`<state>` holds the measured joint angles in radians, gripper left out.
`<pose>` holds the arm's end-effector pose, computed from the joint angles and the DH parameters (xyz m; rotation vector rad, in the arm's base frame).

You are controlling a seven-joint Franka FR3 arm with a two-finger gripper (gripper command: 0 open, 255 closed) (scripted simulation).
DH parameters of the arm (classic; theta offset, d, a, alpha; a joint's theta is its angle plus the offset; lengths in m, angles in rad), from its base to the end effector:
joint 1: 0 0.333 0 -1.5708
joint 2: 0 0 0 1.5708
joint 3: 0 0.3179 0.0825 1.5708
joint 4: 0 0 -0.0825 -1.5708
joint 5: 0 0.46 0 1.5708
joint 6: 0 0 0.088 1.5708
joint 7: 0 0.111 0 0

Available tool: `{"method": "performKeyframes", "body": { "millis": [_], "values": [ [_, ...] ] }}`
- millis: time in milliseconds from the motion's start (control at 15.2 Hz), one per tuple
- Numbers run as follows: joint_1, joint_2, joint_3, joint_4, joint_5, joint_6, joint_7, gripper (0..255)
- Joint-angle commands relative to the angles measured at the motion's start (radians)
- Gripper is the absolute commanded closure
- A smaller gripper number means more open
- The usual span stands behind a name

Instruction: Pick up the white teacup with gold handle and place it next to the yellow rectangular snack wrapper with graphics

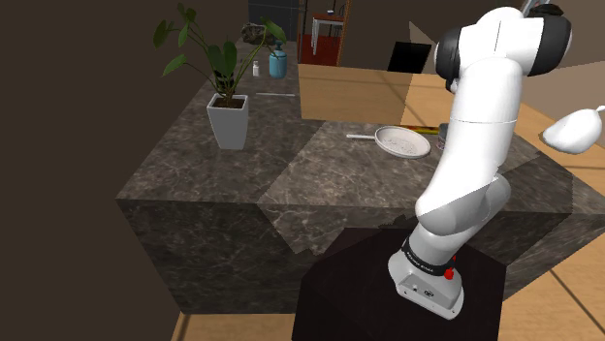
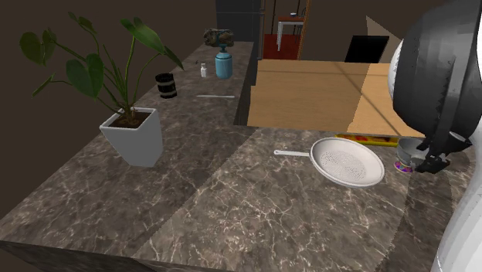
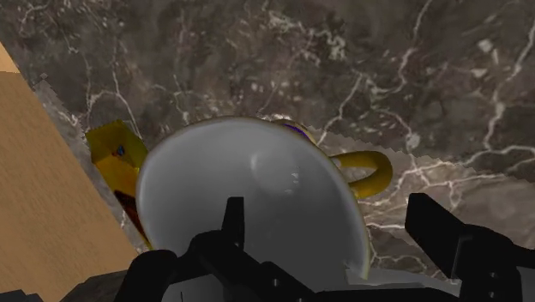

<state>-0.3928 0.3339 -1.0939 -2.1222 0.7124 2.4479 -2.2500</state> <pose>0.0621 -0.6371 0.3035 2.8219 0.4382 0.1968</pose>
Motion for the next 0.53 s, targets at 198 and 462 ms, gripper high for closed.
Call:
{"method": "performKeyframes", "body": {
  "millis": [198, 462],
  "values": [
    [0.137, -0.119, -0.145, -0.02, -0.166, -0.025, 0.105, 0],
    [0.188, -0.156, -0.195, -0.024, -0.22, -0.032, 0.14, 0]
  ]
}}
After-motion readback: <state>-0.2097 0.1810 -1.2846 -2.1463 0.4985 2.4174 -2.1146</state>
